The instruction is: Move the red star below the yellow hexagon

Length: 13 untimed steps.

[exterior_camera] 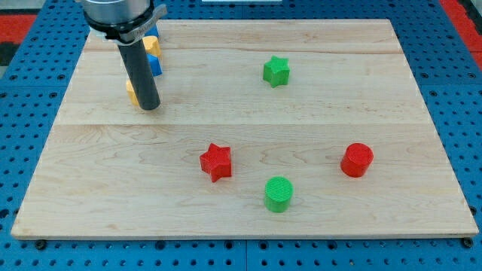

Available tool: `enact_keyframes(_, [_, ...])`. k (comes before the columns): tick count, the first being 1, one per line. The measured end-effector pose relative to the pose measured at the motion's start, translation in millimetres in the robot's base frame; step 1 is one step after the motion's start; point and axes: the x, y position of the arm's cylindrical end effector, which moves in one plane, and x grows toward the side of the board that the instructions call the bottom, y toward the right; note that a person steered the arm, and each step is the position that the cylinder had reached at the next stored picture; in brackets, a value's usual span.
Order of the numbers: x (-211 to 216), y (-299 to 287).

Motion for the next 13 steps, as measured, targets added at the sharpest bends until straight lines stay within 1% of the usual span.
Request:
enact_keyframes(1, [-6.8, -0.8])
enact_keyframes(2, [20.7, 31.5])
enact_keyframes(4, [59.3, 170.6])
enact_keyframes(5, [97.1, 189.0])
enact_keyframes(6, [119.2, 186.1])
enact_keyframes(10, [115.6, 145.6])
enact_keyframes(13, [117.6, 137.4])
